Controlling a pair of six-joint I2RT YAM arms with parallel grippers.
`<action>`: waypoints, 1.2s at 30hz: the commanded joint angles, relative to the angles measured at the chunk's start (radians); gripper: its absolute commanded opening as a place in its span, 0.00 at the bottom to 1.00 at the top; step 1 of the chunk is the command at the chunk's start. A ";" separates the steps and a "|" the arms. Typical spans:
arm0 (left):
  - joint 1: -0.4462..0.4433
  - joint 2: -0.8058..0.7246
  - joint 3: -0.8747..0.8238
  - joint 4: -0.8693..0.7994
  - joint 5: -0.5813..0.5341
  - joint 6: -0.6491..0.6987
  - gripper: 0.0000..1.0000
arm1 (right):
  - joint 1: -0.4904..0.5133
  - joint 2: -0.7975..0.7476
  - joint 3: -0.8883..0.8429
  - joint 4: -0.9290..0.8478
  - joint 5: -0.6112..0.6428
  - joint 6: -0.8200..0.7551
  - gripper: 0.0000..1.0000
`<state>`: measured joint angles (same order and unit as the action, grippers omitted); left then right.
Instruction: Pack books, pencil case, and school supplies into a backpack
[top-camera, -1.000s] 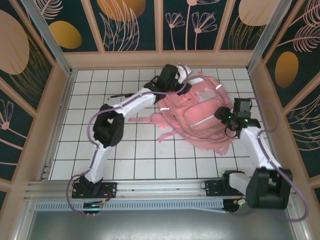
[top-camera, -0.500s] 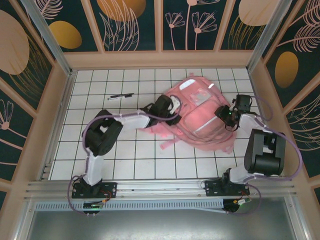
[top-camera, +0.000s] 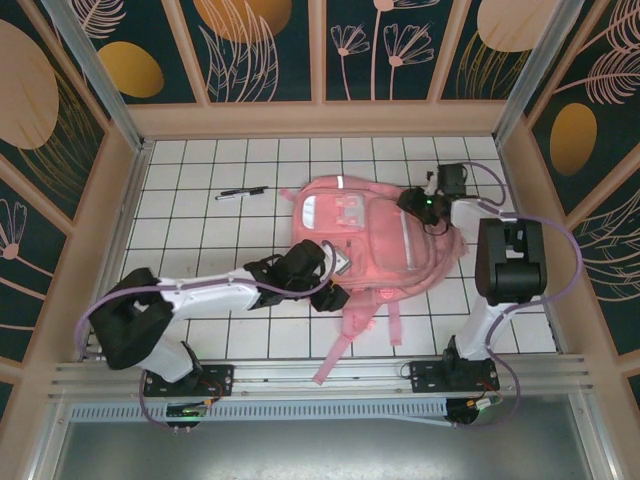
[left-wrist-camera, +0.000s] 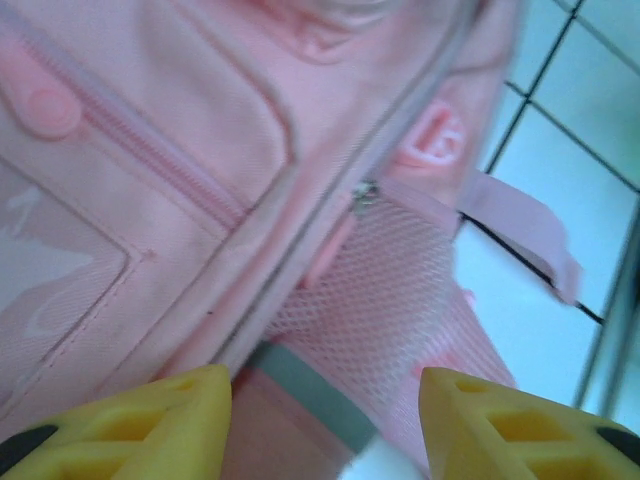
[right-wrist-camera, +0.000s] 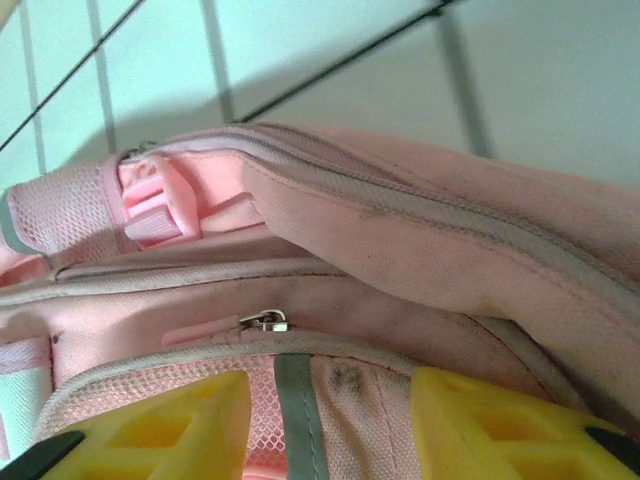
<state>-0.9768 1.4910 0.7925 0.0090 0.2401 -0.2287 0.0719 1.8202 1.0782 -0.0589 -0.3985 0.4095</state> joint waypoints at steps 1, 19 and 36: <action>-0.003 -0.154 -0.017 -0.043 -0.005 0.106 0.53 | 0.121 0.077 0.017 0.061 -0.096 0.081 0.45; -0.002 -0.185 -0.134 -0.216 -0.284 0.695 0.64 | 0.214 -0.362 0.030 -0.337 0.649 -0.086 0.85; -0.001 0.014 -0.085 -0.098 -0.311 0.556 0.00 | 0.190 -0.698 -0.222 -0.398 -0.036 0.063 0.60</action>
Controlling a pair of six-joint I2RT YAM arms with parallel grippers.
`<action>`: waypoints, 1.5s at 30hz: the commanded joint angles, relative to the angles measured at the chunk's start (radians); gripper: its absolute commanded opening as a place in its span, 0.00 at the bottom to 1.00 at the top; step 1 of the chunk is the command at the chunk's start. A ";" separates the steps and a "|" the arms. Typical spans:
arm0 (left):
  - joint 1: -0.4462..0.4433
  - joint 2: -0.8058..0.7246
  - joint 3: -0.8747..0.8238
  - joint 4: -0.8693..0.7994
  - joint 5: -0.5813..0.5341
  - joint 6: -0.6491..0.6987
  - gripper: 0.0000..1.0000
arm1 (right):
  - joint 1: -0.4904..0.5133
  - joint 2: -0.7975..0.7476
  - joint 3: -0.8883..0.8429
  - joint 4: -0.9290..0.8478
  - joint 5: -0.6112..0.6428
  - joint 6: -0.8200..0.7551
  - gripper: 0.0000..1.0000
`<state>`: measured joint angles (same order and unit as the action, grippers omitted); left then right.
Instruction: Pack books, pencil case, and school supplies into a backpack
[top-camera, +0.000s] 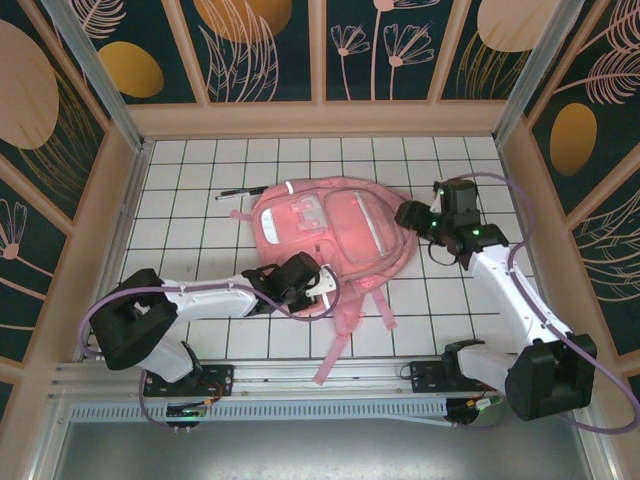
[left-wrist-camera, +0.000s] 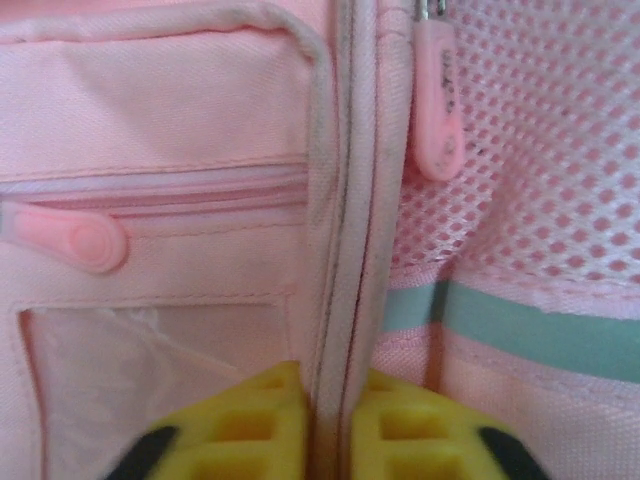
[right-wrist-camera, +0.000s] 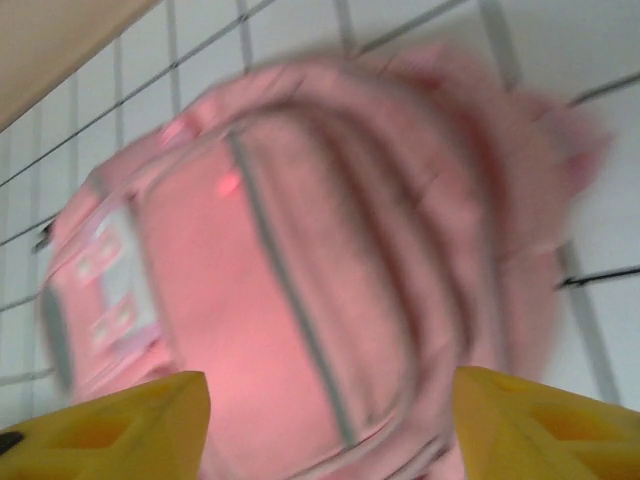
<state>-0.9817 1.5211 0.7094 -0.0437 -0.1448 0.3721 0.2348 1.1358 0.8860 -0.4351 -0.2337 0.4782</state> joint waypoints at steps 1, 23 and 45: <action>0.005 -0.042 0.000 -0.051 0.102 -0.055 0.00 | 0.045 -0.016 -0.040 -0.036 -0.209 -0.020 0.58; 0.130 -0.195 0.074 -0.085 0.514 -0.268 0.00 | 0.683 0.132 -0.191 0.197 0.301 0.025 0.36; 0.161 -0.281 -0.031 -0.121 0.271 -0.180 0.00 | 0.499 0.075 -0.105 -0.131 0.184 0.095 0.00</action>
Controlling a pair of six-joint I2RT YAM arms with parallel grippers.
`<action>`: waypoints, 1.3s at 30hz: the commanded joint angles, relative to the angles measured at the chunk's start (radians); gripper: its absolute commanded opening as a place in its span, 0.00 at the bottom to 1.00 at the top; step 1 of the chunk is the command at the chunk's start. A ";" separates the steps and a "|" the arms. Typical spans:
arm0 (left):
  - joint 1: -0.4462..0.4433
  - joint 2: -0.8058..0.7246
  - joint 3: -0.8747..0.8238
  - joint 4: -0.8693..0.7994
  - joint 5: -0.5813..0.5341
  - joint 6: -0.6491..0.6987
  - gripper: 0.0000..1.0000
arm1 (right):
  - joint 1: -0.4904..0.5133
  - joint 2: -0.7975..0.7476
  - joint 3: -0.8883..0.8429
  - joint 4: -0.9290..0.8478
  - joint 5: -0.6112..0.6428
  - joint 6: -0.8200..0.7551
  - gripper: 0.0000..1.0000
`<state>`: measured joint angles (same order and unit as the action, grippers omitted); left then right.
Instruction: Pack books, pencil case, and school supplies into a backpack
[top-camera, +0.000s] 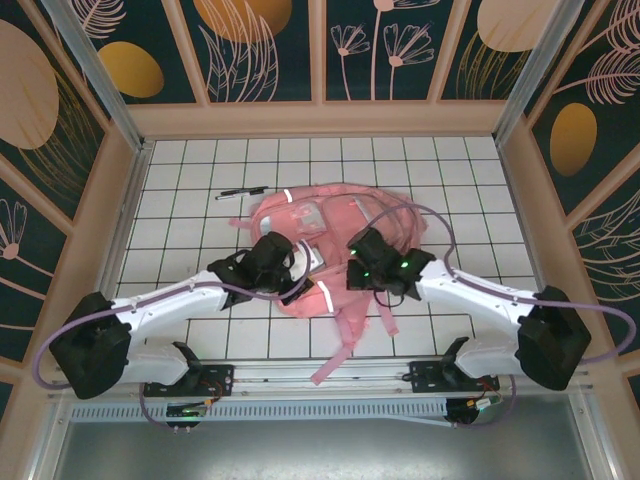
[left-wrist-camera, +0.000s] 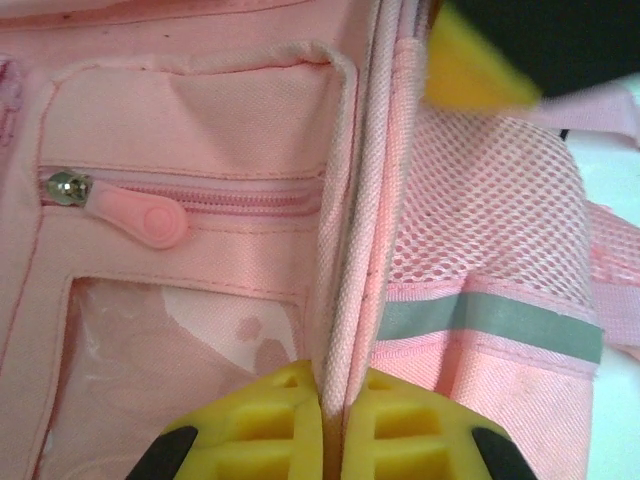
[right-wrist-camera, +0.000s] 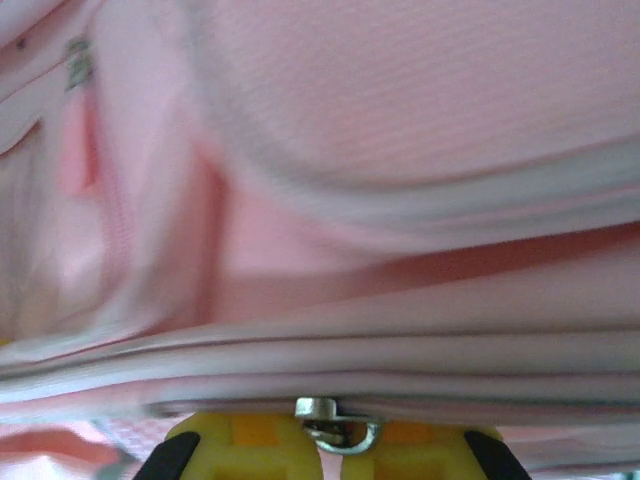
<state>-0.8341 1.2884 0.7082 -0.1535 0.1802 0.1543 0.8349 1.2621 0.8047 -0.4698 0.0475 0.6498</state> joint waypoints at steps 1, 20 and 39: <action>0.013 -0.056 -0.037 -0.022 -0.075 0.049 0.00 | -0.150 -0.069 -0.033 -0.117 -0.137 -0.110 0.00; 0.013 -0.218 -0.049 -0.137 -0.017 0.259 0.63 | -0.295 -0.023 0.014 -0.087 -0.827 -0.346 0.00; -0.015 -0.060 -0.009 0.002 0.067 0.372 0.00 | -0.336 0.018 -0.003 -0.161 -0.826 -0.306 0.00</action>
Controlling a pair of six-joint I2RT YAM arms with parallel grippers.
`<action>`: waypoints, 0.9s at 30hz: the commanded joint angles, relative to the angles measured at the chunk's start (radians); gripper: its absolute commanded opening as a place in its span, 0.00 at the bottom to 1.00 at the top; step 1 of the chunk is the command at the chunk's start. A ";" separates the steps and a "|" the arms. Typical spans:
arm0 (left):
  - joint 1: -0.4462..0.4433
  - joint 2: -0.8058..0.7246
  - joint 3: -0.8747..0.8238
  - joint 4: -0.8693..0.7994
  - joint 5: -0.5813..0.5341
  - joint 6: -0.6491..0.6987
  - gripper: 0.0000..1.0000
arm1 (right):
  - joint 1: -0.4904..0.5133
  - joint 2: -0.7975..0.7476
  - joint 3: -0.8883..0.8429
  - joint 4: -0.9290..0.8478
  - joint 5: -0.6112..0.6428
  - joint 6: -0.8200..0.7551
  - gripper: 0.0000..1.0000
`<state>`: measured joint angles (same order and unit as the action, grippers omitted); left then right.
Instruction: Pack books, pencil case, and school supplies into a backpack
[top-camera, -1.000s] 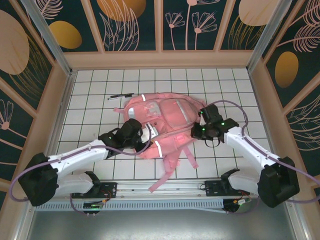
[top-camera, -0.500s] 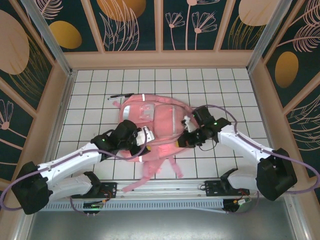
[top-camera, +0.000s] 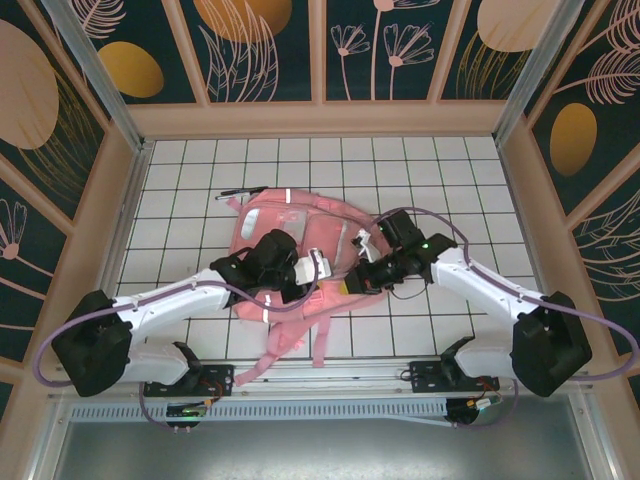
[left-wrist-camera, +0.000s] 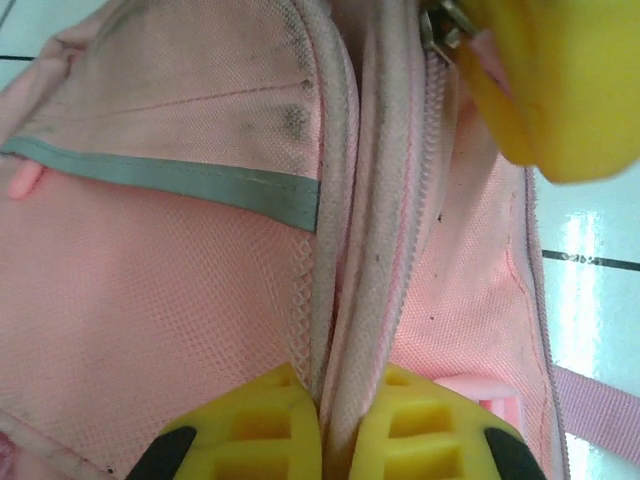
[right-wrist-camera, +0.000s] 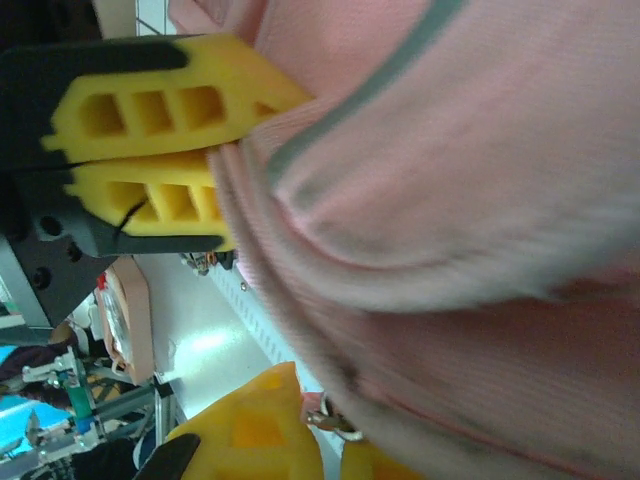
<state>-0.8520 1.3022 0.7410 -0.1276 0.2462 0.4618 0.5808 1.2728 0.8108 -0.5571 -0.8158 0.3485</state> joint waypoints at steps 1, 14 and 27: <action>0.003 -0.107 -0.067 -0.007 0.008 0.071 0.00 | -0.130 0.009 -0.010 -0.102 0.059 -0.005 0.00; 0.003 -0.344 -0.273 0.008 0.041 0.344 0.00 | -0.492 0.086 -0.006 0.046 0.020 0.079 0.00; 0.003 -0.309 -0.158 -0.063 0.117 0.252 0.69 | -0.247 -0.040 -0.022 -0.117 0.351 -0.062 0.32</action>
<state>-0.8494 0.9730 0.4824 -0.1535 0.2436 0.7616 0.2775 1.2835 0.7822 -0.6220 -0.5846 0.3302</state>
